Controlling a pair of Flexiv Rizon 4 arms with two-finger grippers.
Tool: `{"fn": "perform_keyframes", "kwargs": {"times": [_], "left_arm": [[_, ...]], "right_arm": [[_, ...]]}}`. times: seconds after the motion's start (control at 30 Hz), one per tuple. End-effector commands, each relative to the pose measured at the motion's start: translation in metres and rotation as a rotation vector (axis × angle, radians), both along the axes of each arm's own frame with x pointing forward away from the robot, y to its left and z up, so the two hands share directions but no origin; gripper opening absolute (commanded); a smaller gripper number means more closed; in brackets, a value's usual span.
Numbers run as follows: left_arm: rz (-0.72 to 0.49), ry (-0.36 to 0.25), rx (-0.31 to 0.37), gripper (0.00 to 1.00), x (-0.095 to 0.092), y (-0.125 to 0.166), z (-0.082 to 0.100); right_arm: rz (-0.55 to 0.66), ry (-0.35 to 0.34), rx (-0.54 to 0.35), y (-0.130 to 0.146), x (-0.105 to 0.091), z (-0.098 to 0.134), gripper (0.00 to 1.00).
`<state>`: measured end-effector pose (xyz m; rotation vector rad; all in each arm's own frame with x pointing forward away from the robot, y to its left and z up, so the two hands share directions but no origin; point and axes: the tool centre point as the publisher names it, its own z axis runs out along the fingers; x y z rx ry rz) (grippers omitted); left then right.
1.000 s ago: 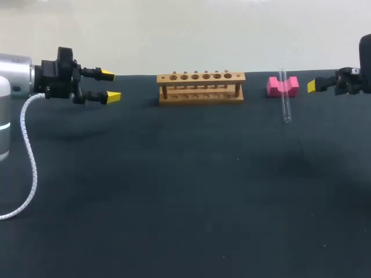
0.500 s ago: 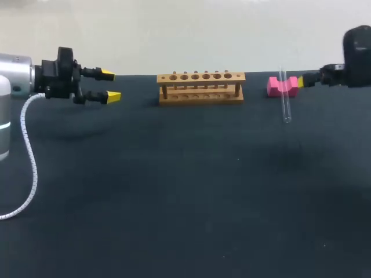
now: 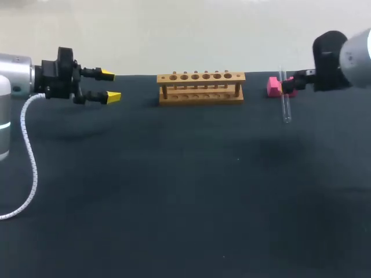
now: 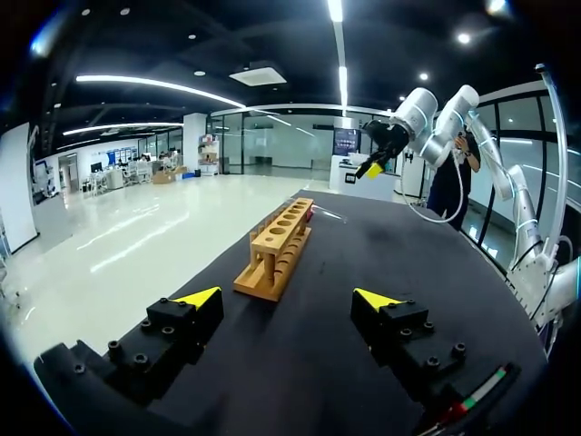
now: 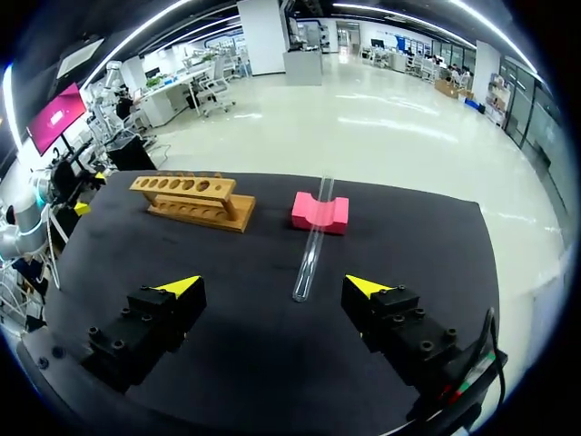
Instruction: Grasp the test tube, adjust it, and insert it.
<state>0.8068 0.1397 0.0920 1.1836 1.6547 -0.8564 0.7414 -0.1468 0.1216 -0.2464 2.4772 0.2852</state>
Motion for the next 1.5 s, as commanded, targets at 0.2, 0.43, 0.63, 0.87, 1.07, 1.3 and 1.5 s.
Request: {"fn": "perform_keyframes", "kwargs": {"times": [0.2,0.43,0.63,0.87,1.07,1.3,1.5], "left_arm": [[0.002,-0.004,-0.003,1.0,-0.001,0.0,-0.001],[0.002,-0.004,-0.003,1.0,-0.001,0.0,-0.001],[0.002,-0.004,-0.003,1.0,-0.001,0.0,-0.001],[0.002,-0.004,-0.003,1.0,-0.001,0.0,-0.001],[0.002,-0.004,-0.003,1.0,-0.001,0.0,-0.001],[0.002,-0.004,-0.003,1.0,-0.001,0.0,-0.001],[0.002,-0.004,-0.003,1.0,-0.001,0.0,-0.001]], "right_arm": [[-0.141,-0.51,0.099,0.01,0.007,-0.011,1.0],[-0.124,-0.546,0.005,0.025,-0.001,-0.006,1.0],[-0.123,-0.527,0.021,0.026,-0.003,-0.004,1.0],[-0.123,-0.527,0.021,0.026,-0.003,-0.004,1.0],[-0.123,-0.527,0.021,0.026,-0.003,-0.004,1.0],[-0.105,-0.535,0.0,0.027,0.0,-0.007,1.0],[-0.102,-0.622,-0.044,0.026,0.006,-0.015,1.0]]}}
